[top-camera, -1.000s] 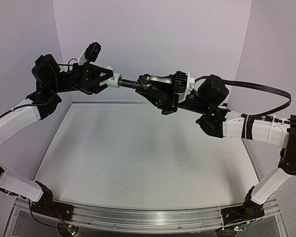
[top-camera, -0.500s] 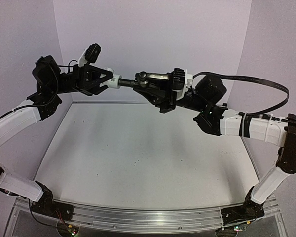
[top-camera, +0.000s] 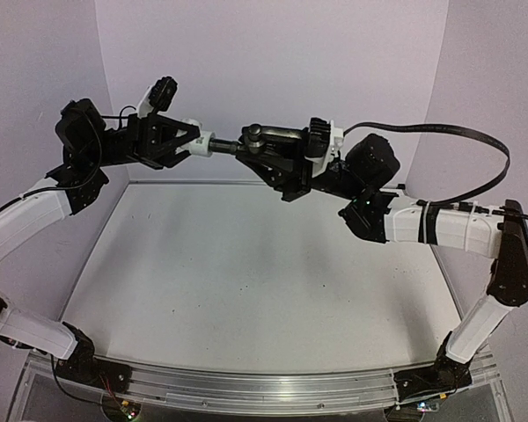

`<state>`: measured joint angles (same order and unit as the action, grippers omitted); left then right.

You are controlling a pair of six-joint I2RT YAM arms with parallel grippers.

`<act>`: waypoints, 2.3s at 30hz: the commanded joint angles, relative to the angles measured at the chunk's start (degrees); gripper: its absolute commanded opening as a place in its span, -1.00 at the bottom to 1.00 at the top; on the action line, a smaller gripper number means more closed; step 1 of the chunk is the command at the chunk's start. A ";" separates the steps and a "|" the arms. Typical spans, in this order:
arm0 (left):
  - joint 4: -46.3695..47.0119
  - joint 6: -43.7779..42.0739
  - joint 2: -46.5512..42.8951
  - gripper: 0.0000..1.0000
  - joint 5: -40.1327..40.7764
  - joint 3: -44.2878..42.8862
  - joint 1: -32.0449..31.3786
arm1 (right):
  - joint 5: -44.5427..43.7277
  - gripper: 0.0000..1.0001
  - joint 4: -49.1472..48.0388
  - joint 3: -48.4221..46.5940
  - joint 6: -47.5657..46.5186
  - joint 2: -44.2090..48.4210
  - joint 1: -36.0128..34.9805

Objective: Install the water faucets

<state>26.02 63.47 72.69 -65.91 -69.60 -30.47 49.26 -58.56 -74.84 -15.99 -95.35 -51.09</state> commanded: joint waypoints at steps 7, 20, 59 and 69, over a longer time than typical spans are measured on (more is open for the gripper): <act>2.86 -5.24 -2.82 -1.00 0.06 -0.57 -0.86 | -5.03 -1.00 -9.31 -4.30 15.40 -6.11 -0.58; 2.90 -15.46 -4.02 -1.00 1.97 0.25 -0.91 | -7.09 -1.00 -8.89 -7.31 26.04 -10.00 -0.52; 2.51 -64.43 -11.91 -1.00 13.70 11.07 -0.91 | 0.25 -1.00 -4.16 -22.01 69.05 -22.79 0.48; -8.11 -79.58 -13.46 -1.00 19.05 13.00 -0.91 | 4.18 -1.00 0.15 -27.97 84.99 -27.71 3.35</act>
<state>21.02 -6.93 60.50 -45.52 -57.63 -29.04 51.26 -66.94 -100.15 60.41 -119.64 -47.14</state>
